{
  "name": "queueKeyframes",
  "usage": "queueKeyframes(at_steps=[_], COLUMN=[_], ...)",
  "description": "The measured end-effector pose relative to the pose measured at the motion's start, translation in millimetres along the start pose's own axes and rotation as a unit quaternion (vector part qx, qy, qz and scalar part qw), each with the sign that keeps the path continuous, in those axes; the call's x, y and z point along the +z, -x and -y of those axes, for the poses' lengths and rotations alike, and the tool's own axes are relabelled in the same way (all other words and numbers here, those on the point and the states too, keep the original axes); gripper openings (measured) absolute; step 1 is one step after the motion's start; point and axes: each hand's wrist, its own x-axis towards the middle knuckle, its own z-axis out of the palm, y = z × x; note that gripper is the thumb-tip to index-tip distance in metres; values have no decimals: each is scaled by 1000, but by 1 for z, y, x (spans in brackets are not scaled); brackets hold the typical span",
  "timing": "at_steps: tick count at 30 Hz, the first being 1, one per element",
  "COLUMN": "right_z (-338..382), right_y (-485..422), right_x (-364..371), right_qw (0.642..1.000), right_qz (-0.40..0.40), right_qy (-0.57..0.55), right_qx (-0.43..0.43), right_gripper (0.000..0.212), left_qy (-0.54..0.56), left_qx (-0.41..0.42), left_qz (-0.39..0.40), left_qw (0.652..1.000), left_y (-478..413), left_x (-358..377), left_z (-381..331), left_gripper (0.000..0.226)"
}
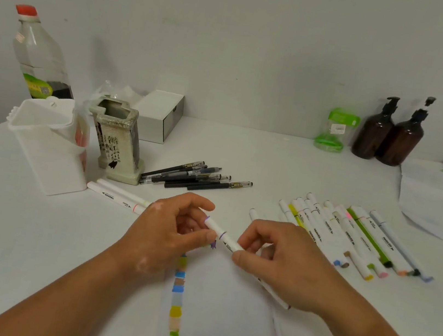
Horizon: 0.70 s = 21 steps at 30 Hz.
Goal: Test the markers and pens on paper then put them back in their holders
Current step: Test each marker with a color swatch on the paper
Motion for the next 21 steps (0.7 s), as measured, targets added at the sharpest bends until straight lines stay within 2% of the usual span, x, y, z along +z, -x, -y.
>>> queueKeyframes(at_steps=[2,4,7,9,14,17,21], right_z=[-4,-8,-11,-14,-25,-23,0], right_y=[-3,-7,-15,-18,-21,-19,-24], right_x=[-1,0,11,19,23,22,27], right_qw=[995,983,965,955,949,950,969], right_qz=[-88,-137,-143,-145,-145,-145,-150], right_qy=[43,97,197,244,268,269,196], right_qx=[32,74,95,92,80,69,-8], right_gripper=[10,11,21,25,29,25,12], left_qy=[-135,-228,-306,-361,-385,-391,-381], left_qx=[43,84,76,71,71,61,32], left_qz=[-19,8,111,140,106,66,9], left_qw=[990,970,942,919,914,916,924], left_y=[1,3,6,9,37,61,88], left_x=[-4,-7,-6,-4,-15,-29,-40], left_z=[2,2,1,2,8,14,19], left_gripper=[35,36,50,59,65,62,52])
